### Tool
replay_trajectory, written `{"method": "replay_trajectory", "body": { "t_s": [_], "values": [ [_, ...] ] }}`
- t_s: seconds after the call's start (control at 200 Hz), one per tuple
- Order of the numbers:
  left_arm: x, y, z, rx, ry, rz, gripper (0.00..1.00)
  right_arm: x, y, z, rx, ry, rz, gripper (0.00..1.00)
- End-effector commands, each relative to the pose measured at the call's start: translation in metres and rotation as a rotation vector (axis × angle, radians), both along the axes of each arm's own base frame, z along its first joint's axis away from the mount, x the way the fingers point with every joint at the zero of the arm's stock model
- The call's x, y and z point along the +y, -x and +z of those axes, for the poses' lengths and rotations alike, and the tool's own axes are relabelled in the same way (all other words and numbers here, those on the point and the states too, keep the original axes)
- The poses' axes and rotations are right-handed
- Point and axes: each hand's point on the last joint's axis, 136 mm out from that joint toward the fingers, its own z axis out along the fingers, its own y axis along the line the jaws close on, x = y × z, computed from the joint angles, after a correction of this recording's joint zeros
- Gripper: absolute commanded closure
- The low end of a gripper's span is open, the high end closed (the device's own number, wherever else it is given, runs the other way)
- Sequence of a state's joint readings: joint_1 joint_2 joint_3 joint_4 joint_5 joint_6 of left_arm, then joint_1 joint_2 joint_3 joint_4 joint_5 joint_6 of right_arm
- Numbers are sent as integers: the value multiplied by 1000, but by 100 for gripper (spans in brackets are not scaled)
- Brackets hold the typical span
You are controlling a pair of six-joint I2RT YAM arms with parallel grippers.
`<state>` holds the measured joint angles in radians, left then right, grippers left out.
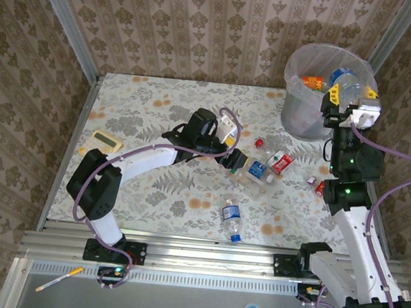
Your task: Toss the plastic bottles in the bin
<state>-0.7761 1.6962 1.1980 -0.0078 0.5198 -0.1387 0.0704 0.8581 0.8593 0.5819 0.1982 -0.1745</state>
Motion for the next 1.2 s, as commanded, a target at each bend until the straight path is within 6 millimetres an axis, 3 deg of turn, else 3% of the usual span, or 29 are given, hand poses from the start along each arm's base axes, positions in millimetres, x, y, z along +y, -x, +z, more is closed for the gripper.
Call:
{"method": "replay_trajectory", "body": {
  "t_s": [0.0, 0.3, 0.375, 0.46, 0.5, 0.555, 0.625, 0.72, 0.805, 0.915, 0.93, 0.98, 1.195],
  "values": [
    [-1, -9, 6, 0, 14, 14, 0, 4, 19, 43, -154, 42, -4, 67],
    [3, -18, 2, 16, 16, 24, 0, -3, -15, 38, -113, 20, -38, 67],
    [5, -21, 0, 23, 16, 30, 0, -14, -51, 28, 30, -12, -72, 65],
    [8, -24, -2, 32, 12, 40, 0, -35, -113, -9, 346, -81, -104, 58],
    [10, -25, -4, 34, 2, 47, 0, -46, -132, -19, 460, -145, -114, 52],
    [15, -29, -7, 32, -19, 73, 0, -38, -149, -25, 539, -80, -148, 42],
    [19, -30, -10, 38, -34, 86, 0, -43, -149, -20, 552, -139, -171, 34],
    [23, -28, -10, 49, -50, 91, 0, -51, -139, -16, 544, -171, -206, 11],
    [25, -26, -10, 52, -63, 93, 0, -55, -132, -17, 528, -175, -212, 1],
    [28, -25, -9, 64, -76, 102, 0, -51, -129, -24, 545, -176, -177, 0],
    [28, -25, -8, 64, -76, 104, 0, -50, -119, -14, 521, -178, -171, 0],
    [28, -25, -8, 76, -76, 110, 0, -48, -113, -11, 514, -179, -154, 0],
    [34, -20, -13, 140, -100, 141, 0, -35, -99, -15, 525, -193, -74, 0]
  ]
}}
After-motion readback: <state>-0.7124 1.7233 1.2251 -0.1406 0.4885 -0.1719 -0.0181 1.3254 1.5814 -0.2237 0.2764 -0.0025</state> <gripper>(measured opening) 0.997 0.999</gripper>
